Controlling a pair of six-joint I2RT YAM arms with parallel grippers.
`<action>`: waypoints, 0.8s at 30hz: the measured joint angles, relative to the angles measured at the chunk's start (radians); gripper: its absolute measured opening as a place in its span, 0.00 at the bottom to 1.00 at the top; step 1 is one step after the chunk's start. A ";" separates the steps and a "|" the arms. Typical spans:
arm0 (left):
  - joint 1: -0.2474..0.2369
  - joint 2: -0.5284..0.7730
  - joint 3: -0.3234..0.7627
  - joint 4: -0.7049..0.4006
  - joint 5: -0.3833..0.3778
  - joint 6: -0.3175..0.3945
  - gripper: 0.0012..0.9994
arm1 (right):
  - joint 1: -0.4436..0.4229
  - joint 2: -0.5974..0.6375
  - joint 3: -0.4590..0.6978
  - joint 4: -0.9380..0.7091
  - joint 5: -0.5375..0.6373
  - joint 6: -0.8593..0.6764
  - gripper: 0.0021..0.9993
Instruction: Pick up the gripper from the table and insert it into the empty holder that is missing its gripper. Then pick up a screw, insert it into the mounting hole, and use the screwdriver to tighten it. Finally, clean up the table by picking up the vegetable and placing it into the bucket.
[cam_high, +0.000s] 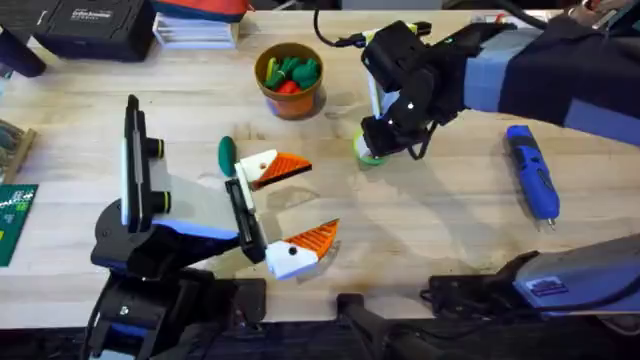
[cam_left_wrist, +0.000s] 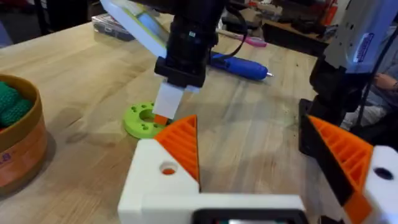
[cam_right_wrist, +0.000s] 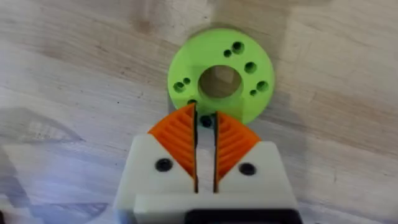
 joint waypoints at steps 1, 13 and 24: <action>0.000 0.000 0.000 0.000 0.000 0.000 0.99 | 0.000 0.000 0.000 0.000 0.000 0.000 0.12; 0.000 0.000 0.000 0.000 0.000 0.000 0.99 | -0.002 0.000 0.009 -0.020 0.013 0.000 0.00; 0.000 0.000 0.000 0.000 0.000 0.000 0.99 | -0.004 -0.045 0.241 -0.249 0.047 -0.045 0.00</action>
